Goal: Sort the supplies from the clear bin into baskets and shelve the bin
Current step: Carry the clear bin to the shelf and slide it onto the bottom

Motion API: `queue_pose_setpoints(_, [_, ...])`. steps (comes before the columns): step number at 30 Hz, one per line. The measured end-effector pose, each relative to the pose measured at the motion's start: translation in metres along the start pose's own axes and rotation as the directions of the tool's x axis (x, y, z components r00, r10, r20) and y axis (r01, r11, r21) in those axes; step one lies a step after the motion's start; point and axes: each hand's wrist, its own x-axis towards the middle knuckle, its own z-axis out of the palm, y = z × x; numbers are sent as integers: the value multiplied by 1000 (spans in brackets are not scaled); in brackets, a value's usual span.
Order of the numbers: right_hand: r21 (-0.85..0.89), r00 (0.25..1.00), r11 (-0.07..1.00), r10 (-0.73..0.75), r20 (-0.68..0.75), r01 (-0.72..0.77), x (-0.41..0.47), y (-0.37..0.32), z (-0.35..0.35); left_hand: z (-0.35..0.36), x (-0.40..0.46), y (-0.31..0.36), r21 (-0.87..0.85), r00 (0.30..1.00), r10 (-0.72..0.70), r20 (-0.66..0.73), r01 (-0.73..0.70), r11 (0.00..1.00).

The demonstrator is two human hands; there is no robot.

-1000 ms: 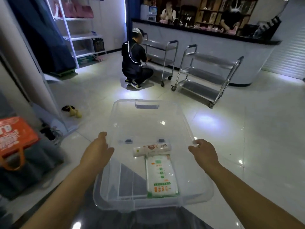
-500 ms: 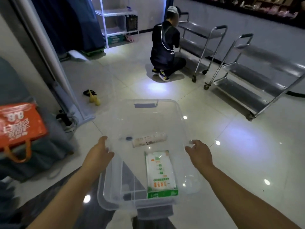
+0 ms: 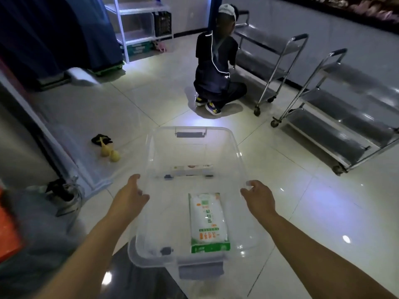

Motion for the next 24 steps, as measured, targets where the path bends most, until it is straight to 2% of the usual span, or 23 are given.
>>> queue_pose_setpoints(8, [4,995,996,-88,38,88,217,-77,38,8,203,55,-90,989,-147,-6,145,985])
queue_pose_setpoints(12, [4,983,988,-152,98,153,329,-138,50,-6,287,99,-48,981,-175,-79,172,984])
queue_pose_setpoints(15, [-2,969,978,-204,141,207,401,-190,63,-21,339,123,-93,965,-234,-117,224,970])
queue_pose_setpoints(20, [-30,928,949,-301,219,314,489,-266,106,-48,416,132,-119,937,-310,-159,294,948])
queue_pose_setpoints(24, [-14,927,951,-296,231,308,557,-323,155,-77,509,131,-82,921,-309,-238,298,951])
